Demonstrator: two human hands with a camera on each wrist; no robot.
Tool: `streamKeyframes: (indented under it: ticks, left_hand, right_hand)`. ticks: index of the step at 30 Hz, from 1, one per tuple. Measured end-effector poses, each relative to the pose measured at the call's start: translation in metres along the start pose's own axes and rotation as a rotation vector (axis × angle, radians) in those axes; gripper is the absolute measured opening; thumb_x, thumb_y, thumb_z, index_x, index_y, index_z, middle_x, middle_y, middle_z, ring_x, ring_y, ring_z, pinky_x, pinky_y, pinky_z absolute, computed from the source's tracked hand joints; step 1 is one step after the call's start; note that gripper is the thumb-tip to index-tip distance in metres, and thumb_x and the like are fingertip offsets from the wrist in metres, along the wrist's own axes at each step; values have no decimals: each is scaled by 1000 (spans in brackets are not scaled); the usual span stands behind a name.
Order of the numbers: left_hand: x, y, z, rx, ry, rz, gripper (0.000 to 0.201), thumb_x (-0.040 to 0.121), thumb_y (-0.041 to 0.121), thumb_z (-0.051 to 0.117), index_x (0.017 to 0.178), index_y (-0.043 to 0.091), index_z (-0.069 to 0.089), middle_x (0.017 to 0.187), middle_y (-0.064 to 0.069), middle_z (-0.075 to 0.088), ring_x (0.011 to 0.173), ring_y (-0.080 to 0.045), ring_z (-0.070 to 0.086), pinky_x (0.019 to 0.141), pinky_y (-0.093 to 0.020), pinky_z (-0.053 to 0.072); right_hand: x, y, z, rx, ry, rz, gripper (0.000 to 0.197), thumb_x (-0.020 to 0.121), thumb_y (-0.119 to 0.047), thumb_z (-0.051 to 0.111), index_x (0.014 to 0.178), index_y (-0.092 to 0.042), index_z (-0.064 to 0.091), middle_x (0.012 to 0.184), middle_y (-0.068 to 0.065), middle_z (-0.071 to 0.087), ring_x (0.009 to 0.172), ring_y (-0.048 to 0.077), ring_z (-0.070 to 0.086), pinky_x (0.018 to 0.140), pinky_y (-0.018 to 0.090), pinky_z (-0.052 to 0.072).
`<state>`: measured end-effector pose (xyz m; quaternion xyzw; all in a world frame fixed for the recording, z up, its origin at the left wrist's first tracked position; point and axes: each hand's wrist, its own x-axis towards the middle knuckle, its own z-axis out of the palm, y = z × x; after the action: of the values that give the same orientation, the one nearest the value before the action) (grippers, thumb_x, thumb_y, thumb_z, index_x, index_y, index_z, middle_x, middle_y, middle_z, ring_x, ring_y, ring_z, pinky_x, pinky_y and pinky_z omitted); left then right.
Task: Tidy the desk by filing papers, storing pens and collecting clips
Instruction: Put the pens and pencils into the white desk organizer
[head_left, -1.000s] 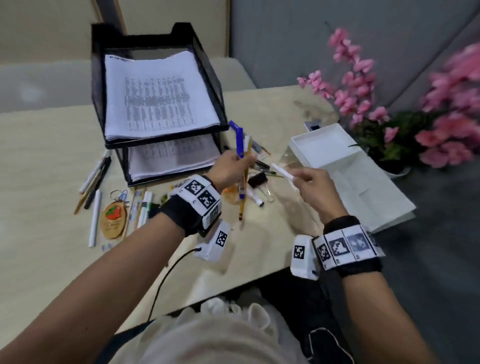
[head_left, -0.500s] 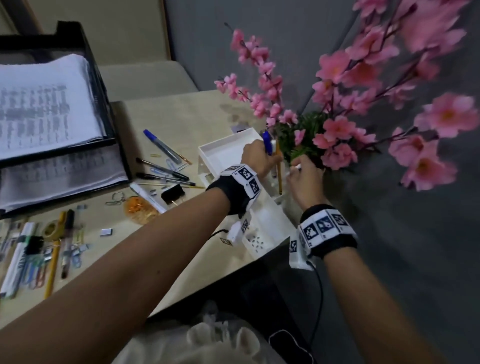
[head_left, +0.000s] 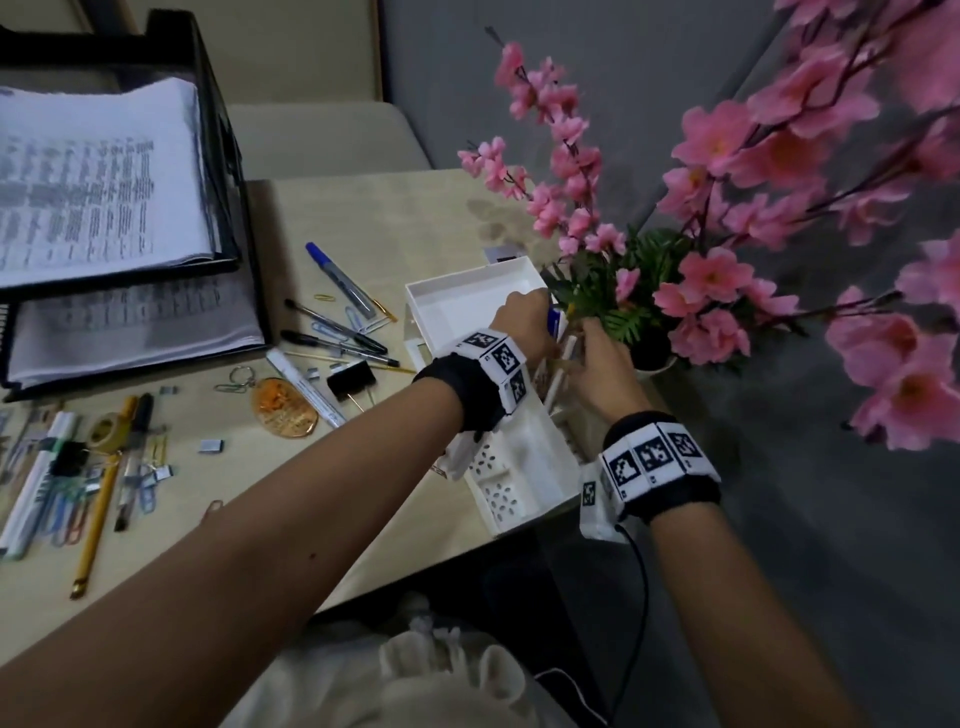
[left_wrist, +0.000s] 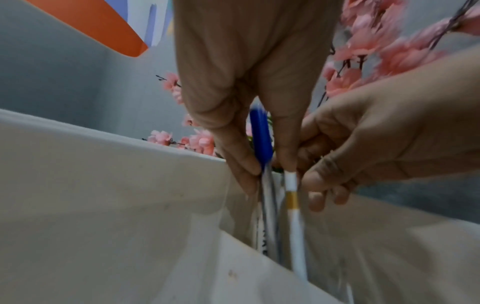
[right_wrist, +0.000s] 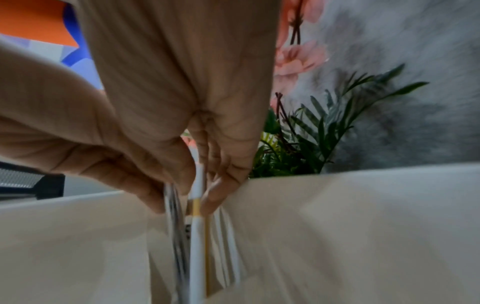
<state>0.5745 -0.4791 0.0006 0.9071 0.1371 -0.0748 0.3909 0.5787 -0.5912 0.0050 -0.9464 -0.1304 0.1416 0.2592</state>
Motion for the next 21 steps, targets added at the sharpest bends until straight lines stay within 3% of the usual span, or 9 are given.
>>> streamKeyframes:
  ticks: [4, 7, 9, 11, 14, 17, 19, 21]
  left_hand:
    - [-9, -15, -13, -107, 31, 28, 47, 83, 6, 61, 129, 5, 50, 120, -17, 63, 113, -27, 59, 93, -31, 47]
    - [-23, -33, -35, -205, 132, 46, 39, 84, 6, 59, 123, 5, 57, 115, -14, 66, 111, -24, 60, 94, -26, 44]
    - [-35, -53, -52, -255, 219, 30, 32, 83, 6, 57, 115, 5, 63, 107, -13, 70, 103, -24, 63, 92, -24, 45]
    - [-45, -83, -68, -306, 282, -25, 24, 84, 6, 56, 105, 4, 66, 93, -13, 72, 84, -20, 66, 81, -25, 49]
    - [-58, -139, -86, -389, 295, -176, 12, 86, 6, 54, 86, 9, 65, 67, -3, 64, 51, -2, 59, 56, -18, 49]
    - [-74, -201, -99, -413, 321, -346, 24, 90, 5, 51, 69, 16, 57, 50, 6, 60, 36, 5, 52, 43, -10, 44]
    - [-91, -232, -109, -399, 334, -412, 26, 90, 6, 51, 67, 17, 56, 44, 8, 60, 36, 3, 53, 47, -10, 46]
    - [-107, -252, -117, -357, 343, -439, 28, 90, 10, 52, 64, 20, 54, 56, 5, 60, 41, 4, 54, 55, -13, 48]
  right_hand:
    - [0, -12, 0, 59, 227, 8, 33, 84, 9, 49, 115, -2, 52, 123, 15, 54, 117, 27, 50, 93, 28, 39]
    - [-10, -39, 8, 148, 474, -49, 32, 81, 11, 45, 109, -1, 54, 121, 16, 52, 110, 26, 51, 82, 20, 34]
    - [-16, -65, 23, 198, 515, -165, 28, 79, 11, 43, 103, 1, 56, 113, 17, 55, 102, 28, 53, 79, 22, 34]
    - [-15, -93, 47, 237, 410, -259, 23, 82, 7, 44, 99, 1, 58, 105, 17, 61, 97, 29, 56, 79, 27, 36]
    - [-3, -131, 91, 251, 142, -291, 20, 85, 2, 43, 95, -1, 60, 100, 17, 65, 96, 32, 58, 81, 33, 43]
    - [19, -154, 137, 15, -77, -289, 23, 87, -1, 44, 103, 0, 61, 112, 20, 63, 106, 34, 57, 86, 34, 45]
    - [37, -156, 162, -147, -139, -277, 26, 89, -3, 45, 110, 2, 59, 119, 23, 60, 112, 34, 56, 87, 35, 46]
    - [51, -151, 177, -248, -158, -244, 28, 91, -5, 46, 116, 3, 56, 119, 24, 60, 112, 36, 57, 87, 37, 48]
